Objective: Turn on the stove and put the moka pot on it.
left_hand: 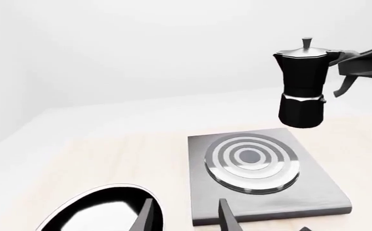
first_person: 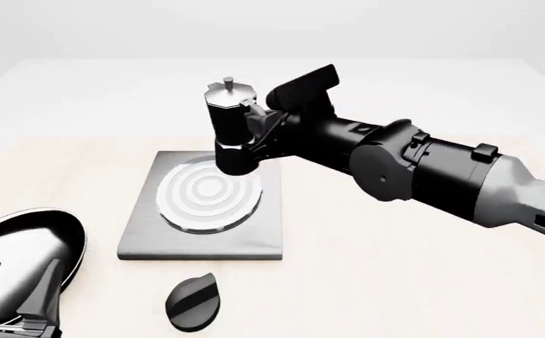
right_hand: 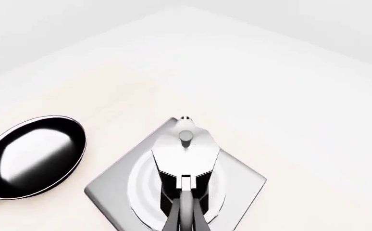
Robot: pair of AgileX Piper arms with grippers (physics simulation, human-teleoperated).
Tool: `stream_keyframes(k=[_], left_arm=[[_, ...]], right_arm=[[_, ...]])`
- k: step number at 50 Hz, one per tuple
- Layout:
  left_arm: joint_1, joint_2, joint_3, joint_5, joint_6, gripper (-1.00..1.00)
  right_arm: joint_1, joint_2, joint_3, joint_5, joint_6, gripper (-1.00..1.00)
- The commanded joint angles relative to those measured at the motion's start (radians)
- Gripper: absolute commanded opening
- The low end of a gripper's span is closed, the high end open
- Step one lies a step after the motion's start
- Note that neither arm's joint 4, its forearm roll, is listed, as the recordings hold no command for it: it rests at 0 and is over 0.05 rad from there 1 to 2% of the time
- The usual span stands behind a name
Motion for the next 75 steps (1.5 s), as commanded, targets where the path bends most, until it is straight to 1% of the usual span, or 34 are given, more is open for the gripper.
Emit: stream_keyframes(k=[1, 12, 19, 25, 37, 47, 60, 75], left_arm=[[-0.002, 0.016, 0.000, -0.011, -0.002, 1.00], [-0.001, 0.037, 0.001, -0.028, -0.006, 1.00], [-0.004, 0.086, 0.001, -0.069, -0.012, 1.00], [-0.006, 0.123, 0.001, -0.099, -0.018, 1.00], [-0.010, 0.179, 0.001, -0.145, -0.033, 1.00], [-0.006, 0.184, 0.000, -0.148, -0.041, 1.00], [-0.008, 0.184, 0.000, -0.146, -0.040, 1.00], [-0.008, 0.193, 0.000, -0.153, -0.040, 1.00]], right_arm=[[0.020, 0.089, -0.089, -0.021, -0.001, -1.00], [0.037, 0.163, -0.133, -0.047, 0.008, -1.00], [0.048, 0.227, -0.180, -0.059, 0.019, -1.00], [0.062, 0.265, -0.195, -0.081, 0.027, -1.00], [0.053, 0.350, -0.245, -0.099, 0.032, -1.00], [0.050, 0.399, -0.265, -0.115, 0.036, -1.00], [0.042, 0.442, -0.250, -0.153, 0.029, -1.00], [0.039, 0.448, -0.157, -0.222, 0.056, -1.00]])
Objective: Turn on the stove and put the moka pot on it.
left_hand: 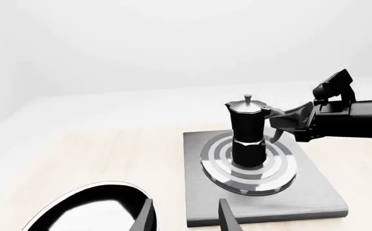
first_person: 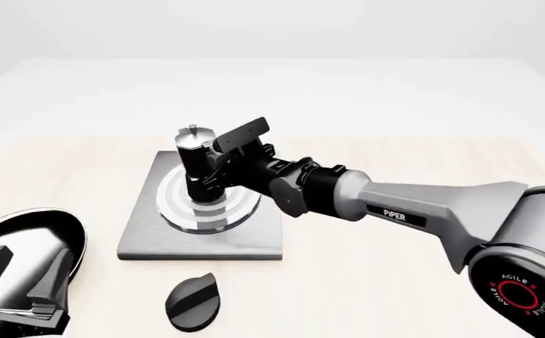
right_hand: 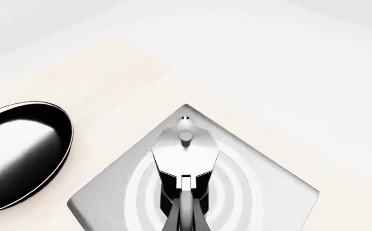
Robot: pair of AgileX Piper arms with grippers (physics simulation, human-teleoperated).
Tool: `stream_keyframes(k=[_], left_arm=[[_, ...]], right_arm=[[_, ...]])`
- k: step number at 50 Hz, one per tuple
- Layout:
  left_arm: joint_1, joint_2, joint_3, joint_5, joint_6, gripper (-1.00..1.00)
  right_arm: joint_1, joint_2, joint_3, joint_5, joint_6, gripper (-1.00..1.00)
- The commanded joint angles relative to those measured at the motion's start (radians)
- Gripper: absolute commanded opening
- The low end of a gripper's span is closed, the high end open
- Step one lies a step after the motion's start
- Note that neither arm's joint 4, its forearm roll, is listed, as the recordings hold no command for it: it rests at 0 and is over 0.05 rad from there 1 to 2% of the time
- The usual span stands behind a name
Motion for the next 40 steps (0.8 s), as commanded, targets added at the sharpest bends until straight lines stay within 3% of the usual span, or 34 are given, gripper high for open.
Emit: stream_keyframes(k=[1, 16, 17, 27, 40], left_arm=[[0.000, 0.006, 0.000, -0.005, 0.000, 1.00], [-0.002, -0.029, 0.000, 0.023, -0.002, 1.00], [-0.001, -0.032, 0.000, 0.026, -0.002, 1.00], [0.000, -0.055, 0.000, 0.043, -0.001, 1.00], [-0.009, -0.072, 0.001, 0.055, 0.002, 1.00]], right_arm=[[-0.004, -0.001, 0.046, -0.050, 0.020, -1.00], [-0.016, -0.029, 0.132, -0.089, 0.037, -1.00], [-0.017, -0.030, 0.134, -0.090, 0.036, 1.00], [0.016, -0.180, 0.238, -0.079, 0.020, 1.00], [0.025, -0.439, 0.371, 0.041, -0.010, 1.00]])
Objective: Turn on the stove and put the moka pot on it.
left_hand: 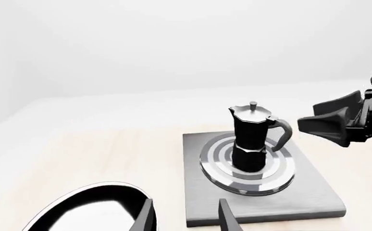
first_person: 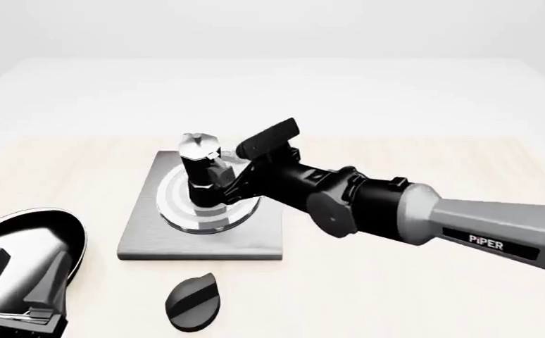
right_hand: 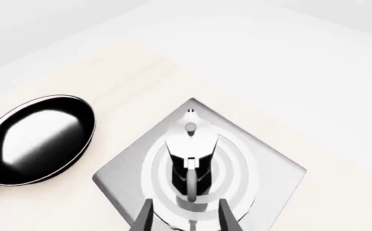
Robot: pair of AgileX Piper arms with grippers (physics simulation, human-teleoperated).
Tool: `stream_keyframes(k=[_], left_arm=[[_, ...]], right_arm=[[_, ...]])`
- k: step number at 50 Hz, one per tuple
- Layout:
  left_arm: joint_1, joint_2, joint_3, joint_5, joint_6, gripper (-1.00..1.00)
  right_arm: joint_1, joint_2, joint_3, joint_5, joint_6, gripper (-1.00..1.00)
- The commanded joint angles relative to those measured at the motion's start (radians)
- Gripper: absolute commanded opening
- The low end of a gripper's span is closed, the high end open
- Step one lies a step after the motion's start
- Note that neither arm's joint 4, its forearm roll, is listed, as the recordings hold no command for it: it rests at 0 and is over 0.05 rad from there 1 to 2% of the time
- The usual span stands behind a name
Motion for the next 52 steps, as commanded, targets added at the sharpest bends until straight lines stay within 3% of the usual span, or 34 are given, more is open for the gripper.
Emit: stream_keyframes(k=[1, 14, 16, 17, 24, 29, 40, 52], left_arm=[[-0.006, -0.022, 0.000, 0.017, 0.003, 1.00], [-0.014, -0.069, 0.000, 0.058, 0.011, 1.00], [-0.016, -0.070, 0.000, 0.059, 0.012, 1.00], [-0.019, -0.074, 0.000, 0.065, 0.013, 1.00], [-0.028, -0.096, 0.000, 0.085, 0.018, 1.00], [-0.036, -0.115, 0.000, 0.098, 0.018, 1.00], [-0.042, -0.151, 0.000, 0.124, 0.012, 1.00], [-0.045, -0.155, -0.001, 0.123, -0.005, 1.00]], right_arm=[[0.004, -0.193, 0.113, 0.080, -0.021, 1.00], [-0.022, -0.491, 0.282, 0.168, 0.020, 1.00], [-0.029, -0.544, 0.309, 0.184, 0.005, 1.00], [-0.035, -0.593, 0.327, 0.201, 0.032, 1.00], [-0.063, -0.772, 0.369, 0.317, 0.028, 1.00], [-0.043, -0.894, 0.380, 0.400, -0.029, 1.00], [-0.029, -1.105, 0.410, 0.567, -0.058, 1.00], [-0.022, -1.312, 0.656, 0.560, -0.005, 1.00]])
